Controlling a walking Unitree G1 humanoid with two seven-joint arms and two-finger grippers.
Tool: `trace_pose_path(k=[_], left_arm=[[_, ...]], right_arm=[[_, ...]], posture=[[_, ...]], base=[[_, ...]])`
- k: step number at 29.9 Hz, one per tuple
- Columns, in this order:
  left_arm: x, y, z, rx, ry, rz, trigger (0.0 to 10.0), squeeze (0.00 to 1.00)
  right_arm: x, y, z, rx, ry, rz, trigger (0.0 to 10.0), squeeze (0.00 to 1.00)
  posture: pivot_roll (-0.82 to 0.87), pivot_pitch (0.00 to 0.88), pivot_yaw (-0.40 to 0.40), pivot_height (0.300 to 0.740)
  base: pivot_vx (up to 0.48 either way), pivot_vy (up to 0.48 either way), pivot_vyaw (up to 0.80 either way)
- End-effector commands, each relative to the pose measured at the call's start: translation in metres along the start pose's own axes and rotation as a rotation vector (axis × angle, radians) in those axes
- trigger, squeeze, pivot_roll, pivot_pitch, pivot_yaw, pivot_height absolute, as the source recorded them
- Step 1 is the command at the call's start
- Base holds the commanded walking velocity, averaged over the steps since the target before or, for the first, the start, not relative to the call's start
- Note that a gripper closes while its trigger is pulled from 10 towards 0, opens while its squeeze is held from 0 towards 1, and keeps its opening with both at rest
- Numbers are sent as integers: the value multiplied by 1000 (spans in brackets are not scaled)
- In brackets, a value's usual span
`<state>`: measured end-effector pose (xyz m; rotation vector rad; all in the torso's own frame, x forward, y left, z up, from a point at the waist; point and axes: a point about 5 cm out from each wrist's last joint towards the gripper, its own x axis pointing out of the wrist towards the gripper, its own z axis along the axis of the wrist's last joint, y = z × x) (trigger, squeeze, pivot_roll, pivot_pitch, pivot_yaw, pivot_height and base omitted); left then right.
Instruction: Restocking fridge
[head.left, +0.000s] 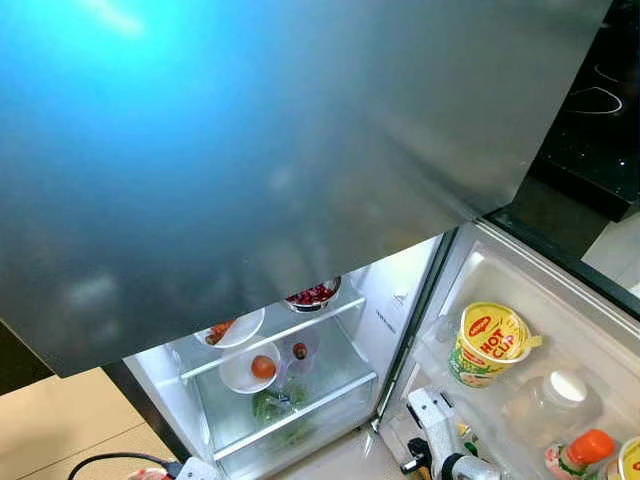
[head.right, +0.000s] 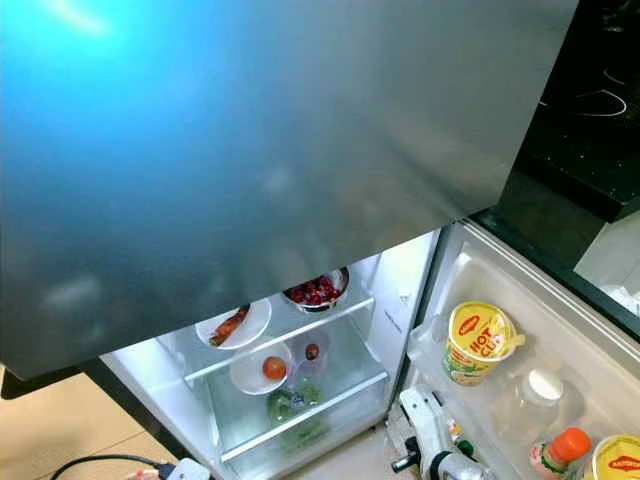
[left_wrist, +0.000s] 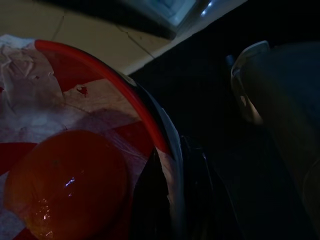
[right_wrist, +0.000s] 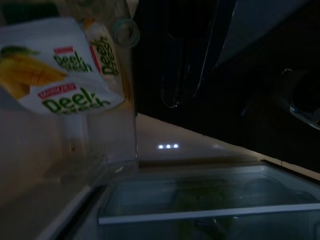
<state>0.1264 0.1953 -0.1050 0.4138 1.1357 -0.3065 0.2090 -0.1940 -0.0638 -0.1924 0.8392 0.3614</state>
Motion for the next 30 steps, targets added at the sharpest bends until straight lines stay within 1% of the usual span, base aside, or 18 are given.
trace_pose_path(k=[1,4,6,7,9,12,15,23,30], left_arm=[[3,-20,20,40,-77,-88,10000,0],[4,-23,27,73,-109,-115,10000,0],[4,-26,33,144,-130,-138,10000,0],[4,-29,39,193,-155,-163,10000,0],[4,-30,40,199,-160,-168,10000,0],[4,-32,49,279,-188,-180,10000,0],[3,-35,62,354,-234,-211,10000,0],[3,-37,78,420,-277,-243,10000,0],[2,-38,80,438,-283,-246,10000,0]], right_arm=[[3,2,13,-41,-52,22,10000,0],[3,2,15,-57,-58,28,10000,0],[3,3,17,-66,-62,33,10000,0],[4,3,18,-72,-68,39,10000,0],[4,3,18,-73,-69,40,10000,0],[4,5,20,-76,-75,52,10000,0],[5,8,21,-84,-77,77,10000,0],[7,17,21,-105,-69,115,10000,0],[7,16,17,-110,-57,105,10000,0]], posture=[[-27,0,-5,740],[-25,0,-7,740],[-28,0,-5,740],[-28,0,-5,740],[-28,0,-5,740],[-28,0,-4,740],[-28,0,-4,740],[-27,0,-2,740],[-28,0,1,740]], base=[[0,0,0],[0,0,0],[0,0,0],[0,0,0],[0,0,0],[0,0,0],[0,0,0],[0,0,0],[0,0,0]])
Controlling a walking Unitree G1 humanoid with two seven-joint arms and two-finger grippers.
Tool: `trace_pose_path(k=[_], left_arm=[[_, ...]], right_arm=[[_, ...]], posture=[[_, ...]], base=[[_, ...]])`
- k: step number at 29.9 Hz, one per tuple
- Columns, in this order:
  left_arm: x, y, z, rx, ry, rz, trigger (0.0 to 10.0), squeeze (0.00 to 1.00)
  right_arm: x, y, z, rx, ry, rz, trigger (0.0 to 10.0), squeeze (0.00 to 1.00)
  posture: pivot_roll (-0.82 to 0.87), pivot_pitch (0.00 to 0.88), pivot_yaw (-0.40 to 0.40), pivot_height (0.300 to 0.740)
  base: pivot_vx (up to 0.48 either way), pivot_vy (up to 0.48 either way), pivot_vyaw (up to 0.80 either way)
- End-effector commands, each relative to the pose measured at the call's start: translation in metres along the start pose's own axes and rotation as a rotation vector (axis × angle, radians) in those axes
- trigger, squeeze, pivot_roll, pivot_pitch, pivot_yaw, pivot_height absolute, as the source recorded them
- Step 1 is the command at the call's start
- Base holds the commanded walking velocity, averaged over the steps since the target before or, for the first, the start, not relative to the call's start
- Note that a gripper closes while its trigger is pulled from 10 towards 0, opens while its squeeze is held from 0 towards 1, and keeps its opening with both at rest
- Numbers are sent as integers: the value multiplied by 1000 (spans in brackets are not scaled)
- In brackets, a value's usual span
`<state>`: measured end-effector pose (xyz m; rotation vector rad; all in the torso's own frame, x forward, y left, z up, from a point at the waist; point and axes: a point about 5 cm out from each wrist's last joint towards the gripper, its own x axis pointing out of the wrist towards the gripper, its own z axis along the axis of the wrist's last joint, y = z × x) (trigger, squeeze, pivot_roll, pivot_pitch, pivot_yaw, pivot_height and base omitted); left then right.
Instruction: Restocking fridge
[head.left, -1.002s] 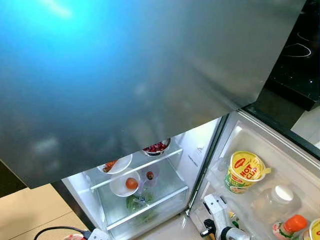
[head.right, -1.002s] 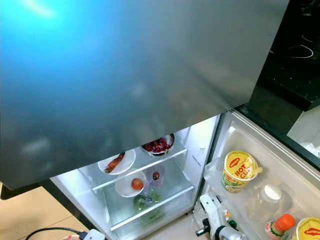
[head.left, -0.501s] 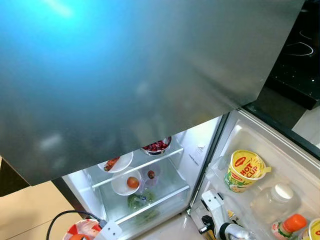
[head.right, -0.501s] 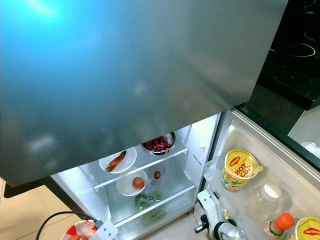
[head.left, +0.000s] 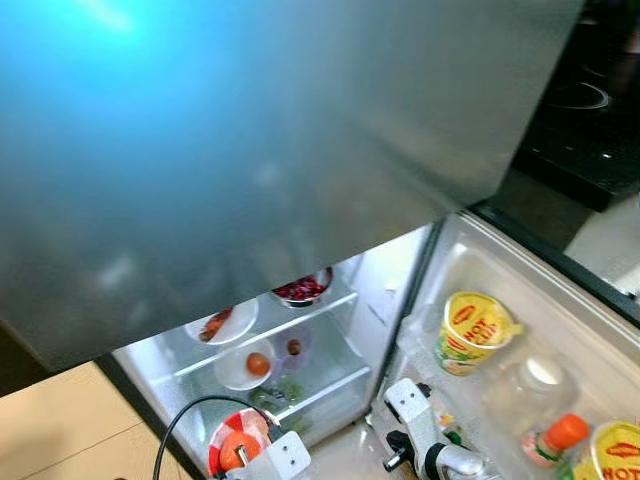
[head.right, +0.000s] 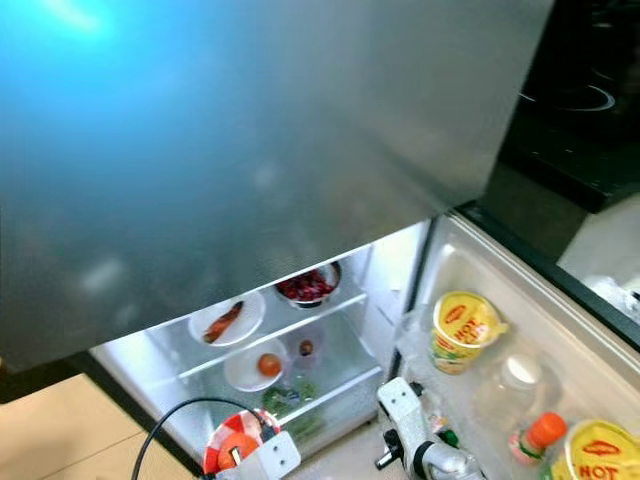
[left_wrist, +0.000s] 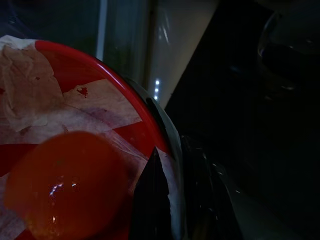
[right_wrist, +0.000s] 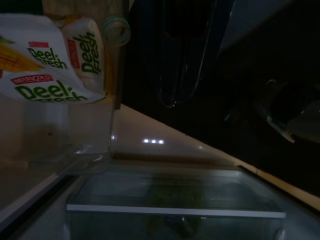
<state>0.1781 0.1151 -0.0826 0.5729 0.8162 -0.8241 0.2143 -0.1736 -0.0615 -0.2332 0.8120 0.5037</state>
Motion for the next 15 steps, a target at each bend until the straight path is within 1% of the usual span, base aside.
trace_pose_path(k=[1,4,6,7,8,9,10,12,14,15], left_arm=[[-3,3,-9,8,31,8,10000,0],[-4,3,-12,20,45,17,10000,0],[-5,5,-16,1,54,40,10000,0],[-6,6,-17,-6,61,49,10000,0],[-7,6,-19,-11,65,55,10000,0],[-7,6,-21,-28,74,65,10000,0],[-7,6,-21,-28,74,65,10000,0],[-9,6,-26,-47,86,78,10000,0],[-9,6,-28,-59,92,84,10000,0],[-10,5,-30,-62,100,84,10000,0]], right_arm=[[0,-1,5,-15,-33,-2,10000,0],[0,-1,3,-25,-12,4,10000,0],[-2,-3,-6,-35,49,-29,10000,0],[-2,-3,-10,-25,74,-34,10000,0],[-3,-3,-14,-20,93,-35,10000,0],[-5,-3,-20,-36,112,-31,10000,0],[-5,-3,-20,-36,112,-31,10000,0],[-8,-13,-15,-14,54,-115,10000,0],[-10,-20,-9,0,8,-157,10000,0],[-11,-25,-1,2,-47,-183,10000,0]], posture=[[-28,0,1,740],[-28,0,1,740],[-29,0,-1,740],[-29,0,-1,740],[-29,0,-1,740],[-26,0,-3,740],[-26,0,-3,740],[-25,0,-4,740],[-27,0,-1,740],[-27,0,-1,740]], base=[[0,0,0],[0,0,0],[0,0,0],[0,0,0],[0,0,0],[0,0,0],[0,0,0],[0,0,0],[0,0,0],[0,0,0]])
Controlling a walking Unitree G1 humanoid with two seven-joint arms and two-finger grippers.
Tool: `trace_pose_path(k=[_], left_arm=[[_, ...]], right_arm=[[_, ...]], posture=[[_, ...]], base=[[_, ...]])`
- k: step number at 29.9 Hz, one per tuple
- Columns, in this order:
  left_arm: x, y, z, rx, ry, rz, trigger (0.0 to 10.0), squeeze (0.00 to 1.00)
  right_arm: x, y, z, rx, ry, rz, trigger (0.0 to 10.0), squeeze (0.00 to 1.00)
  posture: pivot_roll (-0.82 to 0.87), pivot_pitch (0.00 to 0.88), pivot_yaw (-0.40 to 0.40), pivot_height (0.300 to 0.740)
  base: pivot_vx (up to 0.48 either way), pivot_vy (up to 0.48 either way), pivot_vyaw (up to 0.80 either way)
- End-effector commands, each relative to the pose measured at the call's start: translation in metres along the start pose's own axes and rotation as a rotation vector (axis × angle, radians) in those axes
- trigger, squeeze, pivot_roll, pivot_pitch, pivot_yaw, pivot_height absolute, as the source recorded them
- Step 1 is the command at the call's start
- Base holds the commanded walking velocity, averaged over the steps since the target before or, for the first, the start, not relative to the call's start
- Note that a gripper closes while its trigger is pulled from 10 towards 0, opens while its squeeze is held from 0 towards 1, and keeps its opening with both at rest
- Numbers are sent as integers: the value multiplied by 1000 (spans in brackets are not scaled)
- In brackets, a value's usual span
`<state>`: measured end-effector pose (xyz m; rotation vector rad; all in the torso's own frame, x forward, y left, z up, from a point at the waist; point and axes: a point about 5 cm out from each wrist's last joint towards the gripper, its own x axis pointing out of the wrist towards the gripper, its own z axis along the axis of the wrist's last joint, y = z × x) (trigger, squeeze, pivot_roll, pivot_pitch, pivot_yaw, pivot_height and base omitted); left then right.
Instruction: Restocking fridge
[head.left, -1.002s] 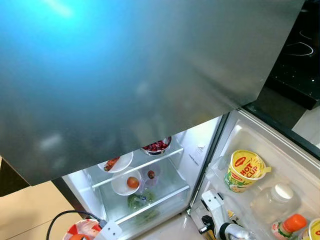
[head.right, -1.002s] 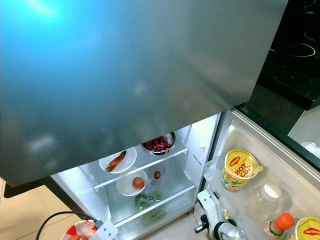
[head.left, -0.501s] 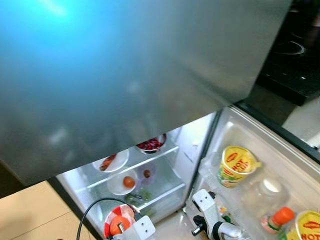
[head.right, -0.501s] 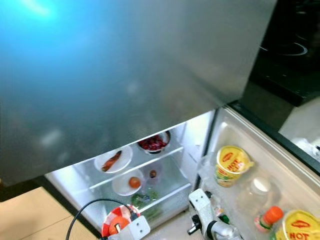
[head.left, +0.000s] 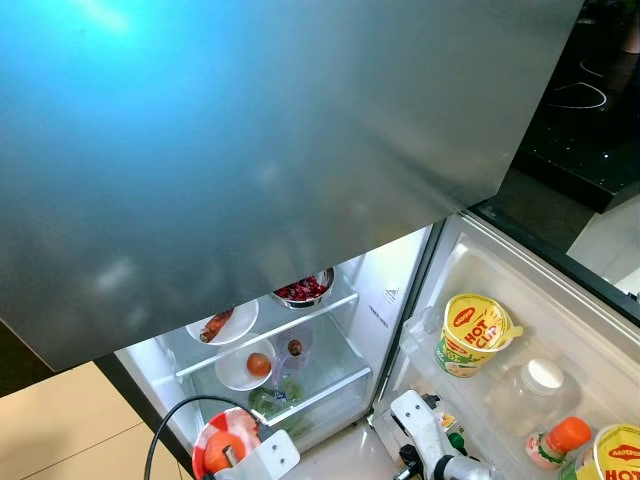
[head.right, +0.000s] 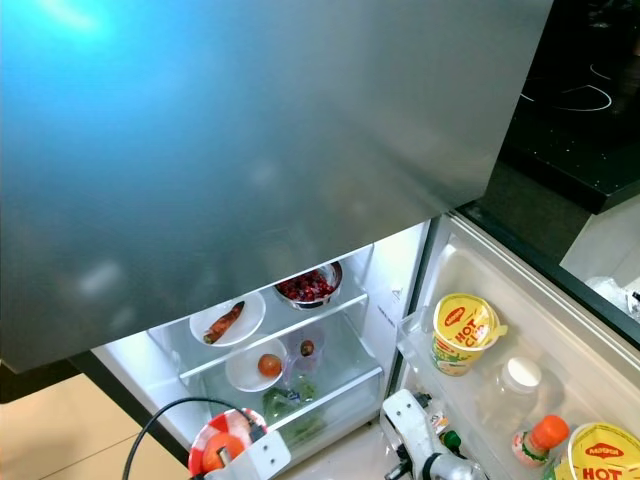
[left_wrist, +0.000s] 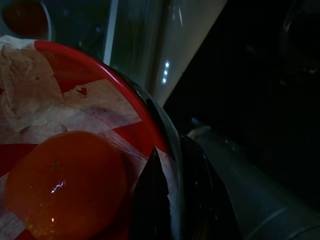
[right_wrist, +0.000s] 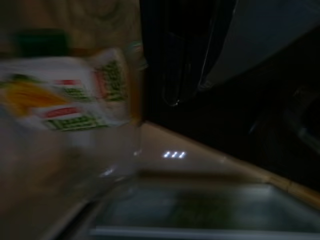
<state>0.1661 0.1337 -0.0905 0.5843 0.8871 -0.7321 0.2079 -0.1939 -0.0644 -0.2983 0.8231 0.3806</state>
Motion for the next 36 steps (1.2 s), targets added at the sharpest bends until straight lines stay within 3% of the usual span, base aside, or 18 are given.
trace_pose_path(k=[1,7,11,15,19,29,36], left_arm=[[-3,6,-7,-12,20,29,10000,0],[-5,3,-15,-38,44,28,10000,0],[-4,3,-15,-47,46,33,10000,0],[-4,3,-15,-54,46,35,10000,0],[-4,1,-15,-63,48,35,10000,0],[-5,0,-19,-75,58,38,10000,0],[-5,1,-19,-76,59,40,10000,0]], right_arm=[[-1,-11,12,13,-81,-53,10000,0],[-1,-20,40,11,-216,-50,10000,0],[2,-10,45,-22,-226,48,10000,0],[4,2,40,-68,-177,138,10000,0],[5,15,16,-194,-25,198,10000,0],[2,3,17,-117,-58,104,10000,0],[2,22,18,-144,-85,309,10000,0]], posture=[[-27,0,-1,740],[-36,0,3,740],[-37,0,0,740],[-37,0,-2,740],[-37,0,-3,740],[-37,0,-1,740],[-39,0,-2,740]], base=[[0,0,0],[0,0,0],[0,0,0],[0,0,0],[0,0,0],[0,0,0],[0,0,0]])
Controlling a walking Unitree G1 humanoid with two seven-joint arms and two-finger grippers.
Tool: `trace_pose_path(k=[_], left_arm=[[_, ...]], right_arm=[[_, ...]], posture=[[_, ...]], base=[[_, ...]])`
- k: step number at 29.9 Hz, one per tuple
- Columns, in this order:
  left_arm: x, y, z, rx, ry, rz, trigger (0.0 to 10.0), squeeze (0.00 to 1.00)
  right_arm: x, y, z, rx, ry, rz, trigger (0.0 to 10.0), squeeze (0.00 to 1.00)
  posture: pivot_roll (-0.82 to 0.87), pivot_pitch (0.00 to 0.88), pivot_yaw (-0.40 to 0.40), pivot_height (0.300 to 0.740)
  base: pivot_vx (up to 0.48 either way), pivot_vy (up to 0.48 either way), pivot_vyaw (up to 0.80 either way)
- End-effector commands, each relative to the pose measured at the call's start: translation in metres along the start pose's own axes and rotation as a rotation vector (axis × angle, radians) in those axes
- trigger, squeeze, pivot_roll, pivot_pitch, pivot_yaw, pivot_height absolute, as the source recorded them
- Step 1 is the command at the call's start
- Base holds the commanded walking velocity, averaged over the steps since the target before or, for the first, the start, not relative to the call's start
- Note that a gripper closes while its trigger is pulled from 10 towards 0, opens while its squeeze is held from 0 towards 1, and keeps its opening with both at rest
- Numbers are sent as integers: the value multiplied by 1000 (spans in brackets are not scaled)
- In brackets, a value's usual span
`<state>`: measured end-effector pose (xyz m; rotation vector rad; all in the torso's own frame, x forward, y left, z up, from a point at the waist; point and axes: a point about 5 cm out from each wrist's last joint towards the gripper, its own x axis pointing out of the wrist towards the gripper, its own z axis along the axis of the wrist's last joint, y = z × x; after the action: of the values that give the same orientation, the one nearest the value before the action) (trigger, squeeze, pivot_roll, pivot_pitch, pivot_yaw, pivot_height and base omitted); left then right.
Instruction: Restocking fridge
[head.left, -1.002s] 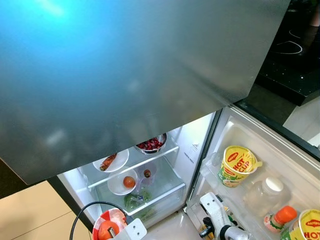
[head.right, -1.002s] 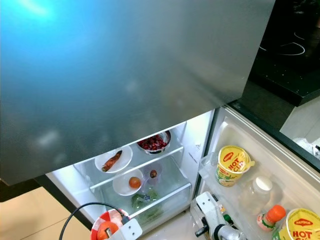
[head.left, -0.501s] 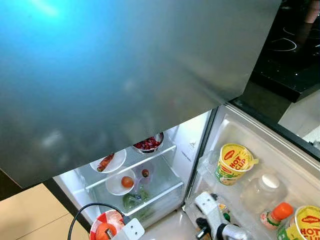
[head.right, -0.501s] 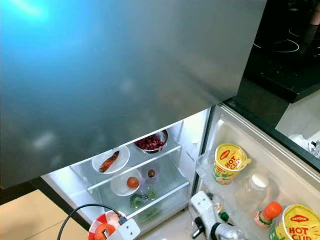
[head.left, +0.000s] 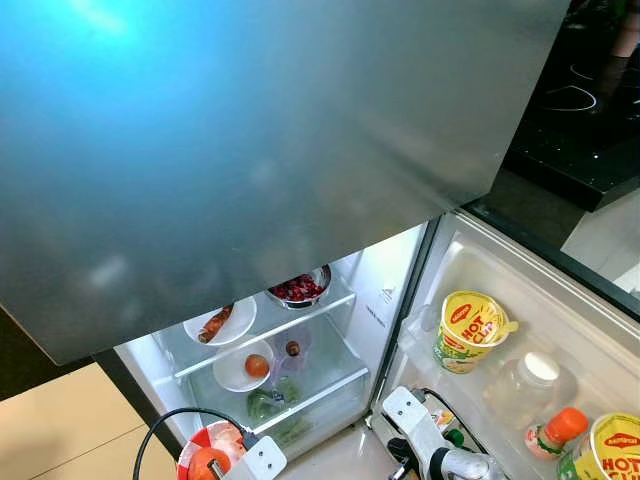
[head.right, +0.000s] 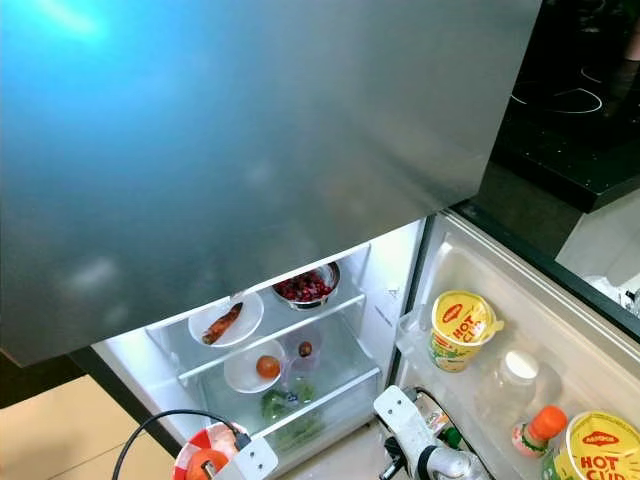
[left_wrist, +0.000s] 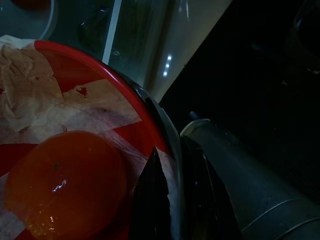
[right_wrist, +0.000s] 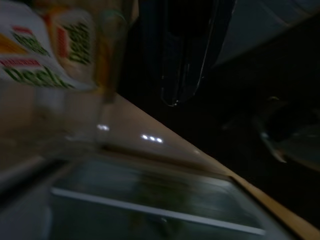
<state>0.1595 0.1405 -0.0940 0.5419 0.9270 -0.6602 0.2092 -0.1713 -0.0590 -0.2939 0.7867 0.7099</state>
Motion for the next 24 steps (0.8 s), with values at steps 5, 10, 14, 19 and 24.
trace_pose_path(k=[5,10,14,19,24], left_arm=[[-2,3,-8,-4,27,11,10000,0],[-2,2,-8,-5,29,10,10000,0],[-2,2,-9,-5,32,10,10000,0],[-3,2,-10,-7,35,12,10000,0],[-2,1,-9,-14,35,14,10000,0]], right_arm=[[8,19,17,-35,-79,213,10000,0],[9,22,30,-25,-141,293,10000,0],[9,23,29,-51,-117,331,10000,0],[7,25,5,-196,97,336,10000,0],[4,17,-15,-245,248,186,10000,0]], posture=[[-39,0,-2,740],[-39,0,-2,740],[-39,0,0,740],[-39,0,0,740],[-32,0,-10,740]], base=[[0,0,0],[0,0,0],[0,0,0],[0,0,0],[0,0,0]])
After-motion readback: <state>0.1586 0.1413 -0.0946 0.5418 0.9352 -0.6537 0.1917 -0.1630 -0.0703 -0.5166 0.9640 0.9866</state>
